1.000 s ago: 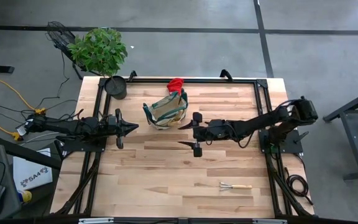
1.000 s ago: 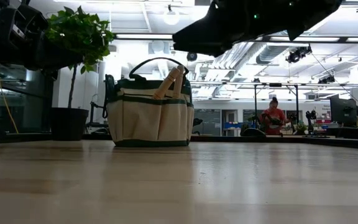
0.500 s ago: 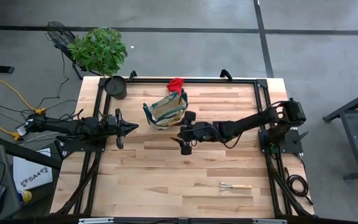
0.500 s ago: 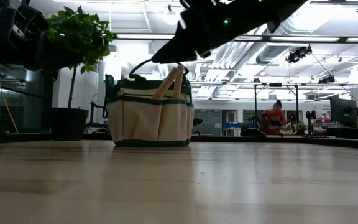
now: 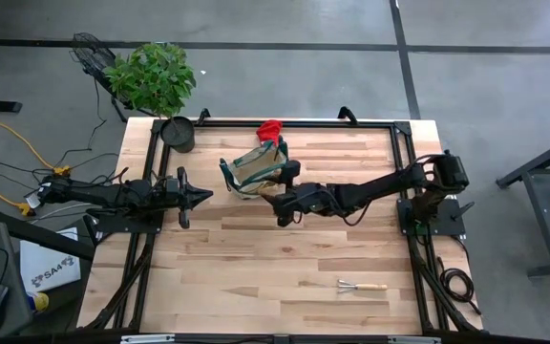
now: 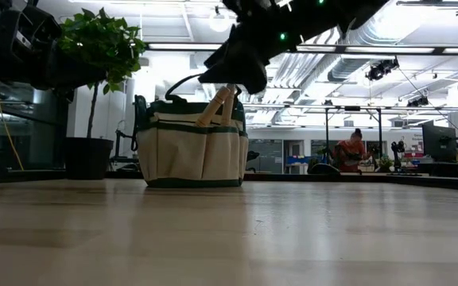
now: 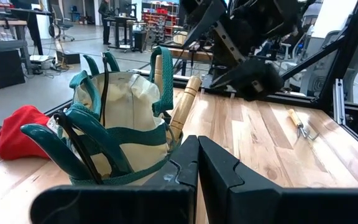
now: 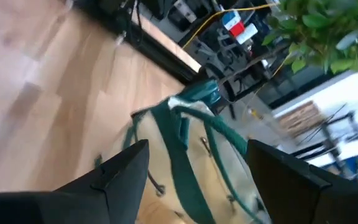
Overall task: Pick & Place Garden tools in Gardening bag
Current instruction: Adjust the gardening bag
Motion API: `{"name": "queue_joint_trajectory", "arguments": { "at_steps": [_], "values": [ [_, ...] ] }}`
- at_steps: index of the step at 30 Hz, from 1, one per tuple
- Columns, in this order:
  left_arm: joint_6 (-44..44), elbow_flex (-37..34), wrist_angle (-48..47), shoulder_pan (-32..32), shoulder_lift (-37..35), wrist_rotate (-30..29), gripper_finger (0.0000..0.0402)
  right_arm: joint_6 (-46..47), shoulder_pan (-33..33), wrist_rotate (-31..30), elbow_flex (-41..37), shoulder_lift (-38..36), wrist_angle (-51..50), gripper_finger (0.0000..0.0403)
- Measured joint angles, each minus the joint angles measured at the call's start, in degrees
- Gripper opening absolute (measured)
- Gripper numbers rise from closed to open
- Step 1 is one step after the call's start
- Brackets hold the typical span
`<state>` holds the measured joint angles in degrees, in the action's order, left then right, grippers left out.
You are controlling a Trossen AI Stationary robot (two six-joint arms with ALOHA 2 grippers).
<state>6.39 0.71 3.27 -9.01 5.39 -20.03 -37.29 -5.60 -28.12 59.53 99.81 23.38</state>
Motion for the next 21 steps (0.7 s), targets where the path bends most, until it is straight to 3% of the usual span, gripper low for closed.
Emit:
{"name": "queue_joint_trajectory", "arguments": {
  "at_steps": [7,21],
  "values": [
    [-0.1,0.0,0.0,0.0,0.0,0.0,0.0003,-15.7,0.9,4.5,0.0,3.9,4.5,0.0262],
    [-0.1,0.0,0.0,0.0,0.0,0.0,0.0003,-31.3,1.1,-0.2,0.0,6.4,14.6,0.0262]
  ]
}}
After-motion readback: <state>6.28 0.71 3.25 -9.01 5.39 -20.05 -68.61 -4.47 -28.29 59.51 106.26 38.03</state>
